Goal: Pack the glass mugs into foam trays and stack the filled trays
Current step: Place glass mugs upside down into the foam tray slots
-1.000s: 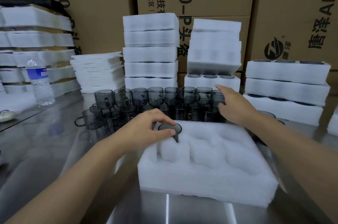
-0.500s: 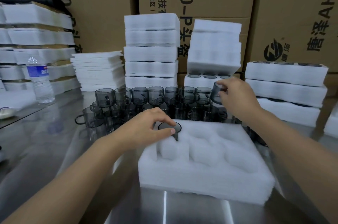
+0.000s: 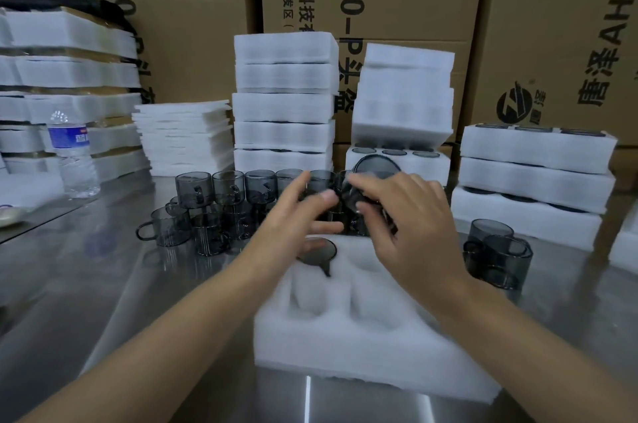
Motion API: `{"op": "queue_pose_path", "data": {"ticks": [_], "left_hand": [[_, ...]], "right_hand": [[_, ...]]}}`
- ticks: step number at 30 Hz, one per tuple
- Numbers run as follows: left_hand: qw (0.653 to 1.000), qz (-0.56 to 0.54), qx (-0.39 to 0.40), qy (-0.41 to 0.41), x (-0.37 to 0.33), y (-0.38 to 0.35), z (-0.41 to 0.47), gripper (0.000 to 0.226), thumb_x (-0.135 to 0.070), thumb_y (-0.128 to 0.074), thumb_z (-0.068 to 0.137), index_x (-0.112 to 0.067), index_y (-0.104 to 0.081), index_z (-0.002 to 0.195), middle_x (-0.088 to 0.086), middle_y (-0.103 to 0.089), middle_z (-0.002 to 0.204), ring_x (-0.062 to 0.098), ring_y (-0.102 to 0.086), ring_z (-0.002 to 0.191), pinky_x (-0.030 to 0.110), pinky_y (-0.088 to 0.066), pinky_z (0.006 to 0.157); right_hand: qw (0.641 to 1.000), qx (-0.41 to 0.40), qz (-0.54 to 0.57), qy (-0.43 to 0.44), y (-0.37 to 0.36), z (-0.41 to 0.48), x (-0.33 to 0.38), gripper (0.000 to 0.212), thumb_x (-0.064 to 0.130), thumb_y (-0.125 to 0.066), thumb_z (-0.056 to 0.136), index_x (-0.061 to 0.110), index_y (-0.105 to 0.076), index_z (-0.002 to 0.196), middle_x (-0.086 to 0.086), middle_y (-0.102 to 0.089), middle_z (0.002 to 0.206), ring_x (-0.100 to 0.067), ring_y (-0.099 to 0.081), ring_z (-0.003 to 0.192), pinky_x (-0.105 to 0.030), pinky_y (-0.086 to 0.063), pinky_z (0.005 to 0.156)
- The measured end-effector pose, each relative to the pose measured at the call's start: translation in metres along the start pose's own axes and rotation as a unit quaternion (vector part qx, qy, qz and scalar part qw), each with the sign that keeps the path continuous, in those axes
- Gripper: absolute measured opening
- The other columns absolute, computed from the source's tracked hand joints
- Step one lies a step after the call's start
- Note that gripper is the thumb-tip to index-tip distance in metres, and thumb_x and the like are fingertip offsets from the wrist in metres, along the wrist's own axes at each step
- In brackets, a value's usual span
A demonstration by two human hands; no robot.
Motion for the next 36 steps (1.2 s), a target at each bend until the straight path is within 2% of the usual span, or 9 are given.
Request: {"op": "queue_pose_path", "data": {"ticks": [2,6,10,15,22,26,29,33,36], "left_hand": [[0.998,-0.059,0.017,0.033,0.002,0.004,0.002,0.077,-0.052,-0.072,0.067,-0.032,-0.042,0.135,-0.003,-0.069,0.113,0.019,-0.072,0.090,0.035,-0.056,0.081],[0.996,-0.024,0.088,0.027,0.009,-0.007,0.002,0.033,-0.046,-0.054,0.081,-0.024,-0.066,0.103,0.003,-0.073,0.088,0.015,-0.068,0.069,0.020,-0.050,0.057],[0.992,-0.023,0.122,0.002,0.011,-0.008,0.005,0.016,-0.034,-0.060,0.084,-0.018,-0.063,0.083,-0.004,-0.055,0.066,0.009,-0.050,0.056,0.016,-0.042,0.052],[0.991,0.022,0.129,-0.010,0.012,-0.008,0.005,0.021,-0.042,-0.060,0.087,-0.025,-0.070,0.089,-0.010,-0.066,0.073,0.006,-0.060,0.063,0.014,-0.045,0.057],[0.993,0.008,0.114,-0.009,0.013,-0.006,0.005,0.049,-0.055,-0.065,0.072,-0.016,-0.065,0.102,-0.007,-0.064,0.068,0.008,-0.061,0.064,0.017,-0.047,0.058],[0.994,0.008,0.109,-0.011,0.011,-0.009,0.003,0.039,-0.047,-0.057,0.082,-0.019,-0.066,0.109,-0.004,-0.072,0.084,0.007,-0.060,0.066,0.017,-0.049,0.061],[0.993,0.020,0.116,-0.021,0.008,-0.009,0.002,0.036,-0.051,-0.064,0.083,-0.031,-0.067,0.113,-0.001,-0.073,0.096,0.008,-0.063,0.074,0.020,-0.049,0.067],[0.994,0.043,0.102,-0.021,0.008,-0.004,0.002,0.066,-0.050,-0.061,0.073,-0.035,-0.048,0.137,-0.001,-0.070,0.113,0.014,-0.062,0.087,0.022,-0.051,0.073],[0.995,0.050,0.088,-0.019,0.008,-0.002,0.002,0.070,-0.050,-0.062,0.071,-0.037,-0.045,0.138,-0.003,-0.070,0.114,0.013,-0.065,0.089,0.025,-0.053,0.081]], "right_hand": [[1.000,0.019,0.021,0.013,-0.001,-0.002,0.005,0.030,0.004,-0.065,0.084,0.013,-0.068,0.112,-0.002,-0.062,0.080,-0.023,-0.055,0.073,-0.036,-0.037,0.068],[0.996,0.036,0.021,0.073,-0.001,-0.001,0.020,0.028,0.001,-0.063,0.084,0.014,-0.069,0.107,-0.003,-0.060,0.073,-0.025,-0.053,0.064,-0.037,-0.039,0.063],[0.990,0.034,0.004,0.135,0.000,-0.005,0.035,0.033,-0.001,-0.064,0.079,0.018,-0.053,0.104,0.000,-0.059,0.068,-0.021,-0.045,0.061,-0.031,-0.032,0.064],[0.994,0.040,0.034,0.098,0.000,-0.005,0.028,0.023,0.002,-0.068,0.074,0.009,-0.068,0.096,-0.002,-0.062,0.076,-0.023,-0.053,0.064,-0.034,-0.035,0.065],[0.994,0.043,0.101,-0.023,-0.003,-0.006,0.005,0.052,0.020,-0.070,0.072,0.020,-0.050,0.119,0.002,-0.059,0.114,-0.018,-0.054,0.101,-0.035,-0.041,0.086],[0.979,0.089,0.156,-0.096,-0.009,-0.009,-0.007,0.060,0.027,-0.069,0.073,0.021,-0.048,0.129,0.011,-0.053,0.123,-0.008,-0.048,0.112,-0.032,-0.039,0.097],[0.953,0.142,0.218,-0.159,-0.020,-0.015,-0.016,0.064,0.032,-0.070,0.074,0.029,-0.044,0.132,0.020,-0.050,0.124,0.002,-0.043,0.116,-0.023,-0.034,0.102],[0.927,0.176,0.259,-0.206,-0.029,-0.022,-0.026,0.068,0.028,-0.077,0.074,0.037,-0.042,0.131,0.030,-0.047,0.124,0.007,-0.039,0.121,-0.004,-0.029,0.096],[0.920,0.186,0.265,-0.220,-0.033,-0.025,-0.030,0.069,0.031,-0.078,0.072,0.042,-0.041,0.130,0.030,-0.047,0.124,0.009,-0.039,0.120,-0.003,-0.030,0.092]]}}
Point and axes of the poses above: each hand's wrist, its own z-axis towards the middle knuckle, its own y-axis out of the back of the hand, x = y × z, the point moved 8 cm from there along z, towards the middle knuckle
